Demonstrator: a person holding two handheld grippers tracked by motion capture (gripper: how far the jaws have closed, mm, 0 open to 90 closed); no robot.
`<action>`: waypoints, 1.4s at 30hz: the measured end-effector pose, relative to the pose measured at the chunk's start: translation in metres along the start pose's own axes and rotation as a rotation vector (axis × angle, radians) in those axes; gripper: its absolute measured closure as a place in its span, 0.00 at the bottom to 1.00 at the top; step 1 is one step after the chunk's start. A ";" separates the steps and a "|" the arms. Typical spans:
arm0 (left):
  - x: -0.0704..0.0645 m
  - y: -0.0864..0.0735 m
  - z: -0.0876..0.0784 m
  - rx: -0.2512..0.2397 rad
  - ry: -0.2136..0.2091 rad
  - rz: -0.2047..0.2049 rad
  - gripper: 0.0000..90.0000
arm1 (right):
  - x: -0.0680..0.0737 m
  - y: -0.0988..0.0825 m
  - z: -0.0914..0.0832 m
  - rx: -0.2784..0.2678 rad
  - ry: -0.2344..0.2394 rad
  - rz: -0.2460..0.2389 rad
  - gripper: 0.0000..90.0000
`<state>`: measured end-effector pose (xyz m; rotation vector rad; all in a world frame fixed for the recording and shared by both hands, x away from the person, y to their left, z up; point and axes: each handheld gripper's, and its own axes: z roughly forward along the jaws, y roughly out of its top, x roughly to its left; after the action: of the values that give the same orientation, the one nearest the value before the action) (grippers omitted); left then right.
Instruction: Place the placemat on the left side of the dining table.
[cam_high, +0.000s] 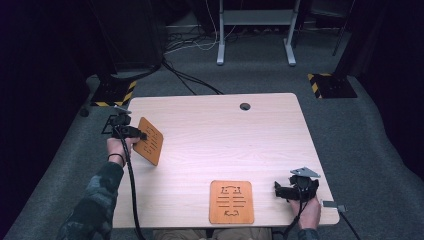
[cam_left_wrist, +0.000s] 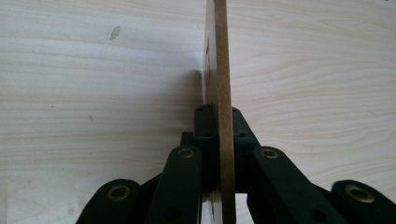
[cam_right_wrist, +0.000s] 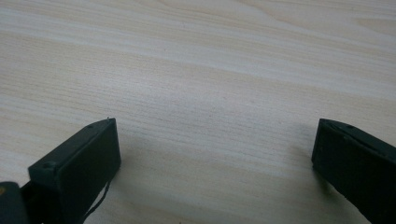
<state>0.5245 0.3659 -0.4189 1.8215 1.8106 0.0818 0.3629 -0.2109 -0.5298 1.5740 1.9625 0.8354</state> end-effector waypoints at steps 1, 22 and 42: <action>0.001 0.000 0.000 -0.003 -0.002 -0.008 0.94 | 0.000 0.000 0.000 0.000 0.000 0.001 0.00; 0.006 -0.001 0.005 0.019 0.091 0.024 0.81 | 0.000 0.000 0.000 0.000 -0.001 0.001 0.00; 0.009 -0.003 0.011 0.015 0.152 0.083 0.70 | 0.000 0.000 0.000 0.000 -0.002 0.001 0.00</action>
<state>0.5267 0.3703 -0.4321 1.9475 1.8412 0.2442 0.3629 -0.2110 -0.5298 1.5748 1.9607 0.8340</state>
